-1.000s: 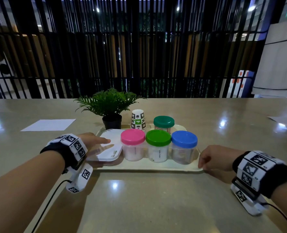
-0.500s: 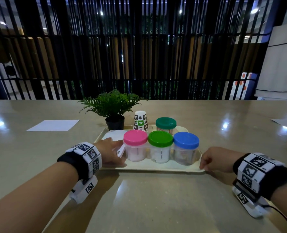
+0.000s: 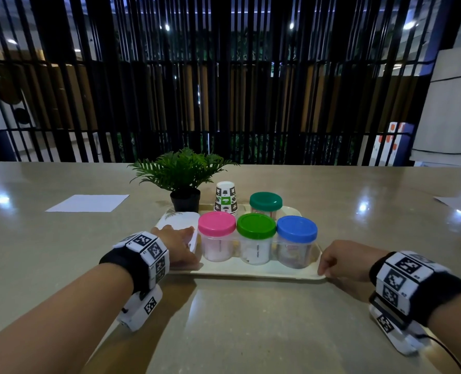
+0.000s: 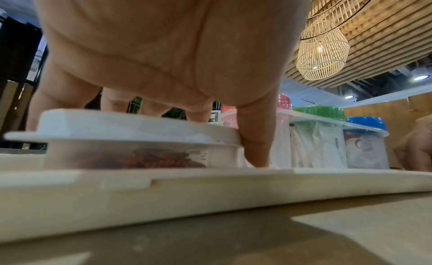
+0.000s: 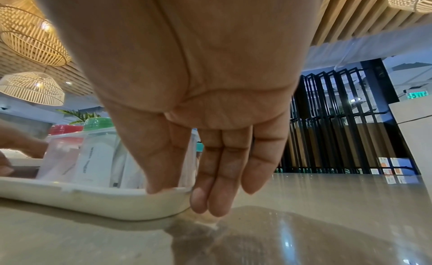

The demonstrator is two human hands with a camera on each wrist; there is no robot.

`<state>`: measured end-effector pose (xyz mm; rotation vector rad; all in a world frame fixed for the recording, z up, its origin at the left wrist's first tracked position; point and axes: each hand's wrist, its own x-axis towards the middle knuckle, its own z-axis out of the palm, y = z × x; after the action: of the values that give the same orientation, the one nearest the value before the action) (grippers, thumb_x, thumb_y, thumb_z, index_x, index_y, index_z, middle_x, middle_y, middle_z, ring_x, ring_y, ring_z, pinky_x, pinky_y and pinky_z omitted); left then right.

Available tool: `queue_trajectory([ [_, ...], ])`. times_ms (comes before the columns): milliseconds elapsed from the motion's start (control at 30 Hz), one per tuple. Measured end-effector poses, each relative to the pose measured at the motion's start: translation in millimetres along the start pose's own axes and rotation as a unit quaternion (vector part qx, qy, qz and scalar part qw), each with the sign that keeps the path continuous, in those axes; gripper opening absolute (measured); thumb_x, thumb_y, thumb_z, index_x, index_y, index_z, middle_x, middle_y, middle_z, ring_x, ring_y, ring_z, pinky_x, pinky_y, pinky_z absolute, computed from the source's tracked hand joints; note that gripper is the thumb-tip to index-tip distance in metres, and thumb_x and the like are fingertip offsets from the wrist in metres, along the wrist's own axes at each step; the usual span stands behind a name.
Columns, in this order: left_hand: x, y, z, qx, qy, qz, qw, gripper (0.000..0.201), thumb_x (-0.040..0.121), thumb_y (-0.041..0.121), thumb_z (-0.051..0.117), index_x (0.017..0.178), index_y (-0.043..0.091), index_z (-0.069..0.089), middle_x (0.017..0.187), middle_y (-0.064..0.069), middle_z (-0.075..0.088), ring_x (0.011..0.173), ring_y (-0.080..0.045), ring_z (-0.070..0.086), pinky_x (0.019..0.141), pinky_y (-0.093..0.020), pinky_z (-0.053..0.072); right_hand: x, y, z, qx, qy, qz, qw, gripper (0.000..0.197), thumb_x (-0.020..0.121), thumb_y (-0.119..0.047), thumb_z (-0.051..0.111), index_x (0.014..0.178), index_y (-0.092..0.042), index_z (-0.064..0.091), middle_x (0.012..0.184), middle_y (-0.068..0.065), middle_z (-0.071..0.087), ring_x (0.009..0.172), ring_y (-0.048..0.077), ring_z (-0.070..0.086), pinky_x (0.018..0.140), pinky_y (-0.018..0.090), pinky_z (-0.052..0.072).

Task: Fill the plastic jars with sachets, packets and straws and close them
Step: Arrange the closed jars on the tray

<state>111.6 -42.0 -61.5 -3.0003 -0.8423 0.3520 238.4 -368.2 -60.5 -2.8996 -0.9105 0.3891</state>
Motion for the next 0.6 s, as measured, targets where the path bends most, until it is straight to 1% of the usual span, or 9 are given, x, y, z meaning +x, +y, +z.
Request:
queue_trajectory([
  [67, -0.1, -0.8, -0.6, -0.004, 0.001, 0.002, 1.000, 0.099, 0.073, 0.074, 0.061, 0.152, 0.042, 0.011, 0.154, -0.005, 0.030, 0.136, -0.031, 0.037, 0.107, -0.041, 0.040, -0.5, -0.9, -0.2, -0.002, 0.001, 0.001, 1.000, 0.021, 0.089, -0.018, 0.060, 0.104, -0.024, 0.073, 0.098, -0.012, 0.063, 0.093, 0.004, 0.055, 0.085, 0.015, 0.041],
  [167, 2.1, -0.5, 0.4, 0.000, 0.002, -0.001, 1.000, 0.099, 0.071, 0.077, 0.059, 0.151, 0.043, 0.013, 0.152, -0.006, 0.032, 0.134, -0.031, 0.039, 0.106, -0.042, 0.041, -0.4, -1.3, -0.3, -0.005, 0.004, 0.004, 1.000, 0.021, 0.089, -0.018, 0.060, 0.104, -0.025, 0.073, 0.100, -0.011, 0.064, 0.094, 0.005, 0.056, 0.088, 0.016, 0.042],
  [267, 2.3, 3.2, 0.0, 0.017, 0.005, 0.005, 1.000, 0.093, 0.073, 0.078, 0.057, 0.149, 0.038, 0.021, 0.145, -0.007, 0.039, 0.128, -0.030, 0.044, 0.103, -0.040, 0.043, -0.2, -1.5, 0.0, -0.007, 0.002, 0.006, 1.000, 0.020, 0.087, -0.019, 0.062, 0.102, -0.026, 0.074, 0.101, -0.010, 0.064, 0.096, 0.007, 0.057, 0.090, 0.019, 0.044],
  [367, 2.3, 3.0, -2.2, 0.001, 0.002, 0.016, 1.000, 0.090, 0.073, 0.073, 0.062, 0.147, 0.034, 0.028, 0.144, -0.005, 0.042, 0.126, -0.028, 0.047, 0.100, -0.039, 0.044, -2.0, -1.6, -1.0, -0.022, -0.004, 0.003, 1.000, 0.022, 0.088, -0.020, 0.060, 0.105, -0.025, 0.072, 0.107, -0.007, 0.065, 0.101, 0.009, 0.059, 0.091, 0.020, 0.045],
  [433, 3.4, 0.1, -2.3, -0.032, 0.000, 0.018, 0.999, 0.096, 0.073, 0.071, 0.065, 0.150, 0.032, 0.023, 0.149, -0.004, 0.038, 0.132, -0.027, 0.043, 0.103, -0.039, 0.041, -4.0, -0.9, -2.4, -0.032, -0.007, 0.003, 0.999, 0.025, 0.090, -0.023, 0.058, 0.112, -0.025, 0.068, 0.110, -0.007, 0.061, 0.100, 0.010, 0.056, 0.091, 0.020, 0.043],
  [500, 7.0, -3.4, -1.0, -0.086, 0.020, 0.030, 0.996, 0.110, 0.075, 0.067, 0.067, 0.155, 0.025, 0.004, 0.159, -0.007, 0.023, 0.144, -0.027, 0.027, 0.113, -0.040, 0.031, -5.9, -0.6, -3.8, -0.011, 0.016, 0.021, 1.000, 0.038, 0.091, -0.029, 0.059, 0.128, -0.022, 0.055, 0.119, -0.003, 0.058, 0.100, 0.012, 0.053, 0.090, 0.022, 0.042],
  [533, 8.1, -3.5, -1.8, -0.124, 0.041, 0.051, 0.990, 0.115, 0.076, 0.062, 0.069, 0.155, 0.021, -0.004, 0.162, -0.007, 0.015, 0.147, -0.025, 0.018, 0.117, -0.041, 0.025, -6.5, -0.4, -4.2, 0.023, 0.040, 0.034, 0.998, 0.050, 0.090, -0.032, 0.061, 0.136, -0.020, 0.044, 0.125, 0.001, 0.056, 0.104, 0.014, 0.053, 0.091, 0.024, 0.042],
  [567, 8.7, -3.1, -3.0, -0.163, 0.062, 0.078, 0.982, 0.117, 0.077, 0.057, 0.071, 0.155, 0.020, -0.008, 0.163, -0.008, 0.010, 0.149, -0.025, 0.013, 0.118, -0.041, 0.022, -6.6, -0.2, -4.3, 0.062, 0.069, 0.038, 0.995, 0.065, 0.089, -0.034, 0.063, 0.143, -0.018, 0.032, 0.132, 0.004, 0.053, 0.111, 0.017, 0.053, 0.094, 0.027, 0.042],
  [600, 8.7, -1.6, -5.1, -0.196, 0.077, 0.107, 0.972, 0.117, 0.077, 0.054, 0.074, 0.155, 0.022, -0.007, 0.163, -0.007, 0.010, 0.149, -0.024, 0.013, 0.118, -0.042, 0.021, -6.6, -1.3, -4.8, 0.098, 0.097, 0.029, 0.990, 0.077, 0.088, -0.035, 0.065, 0.149, -0.019, 0.020, 0.140, 0.006, 0.047, 0.119, 0.020, 0.052, 0.098, 0.030, 0.042],
])
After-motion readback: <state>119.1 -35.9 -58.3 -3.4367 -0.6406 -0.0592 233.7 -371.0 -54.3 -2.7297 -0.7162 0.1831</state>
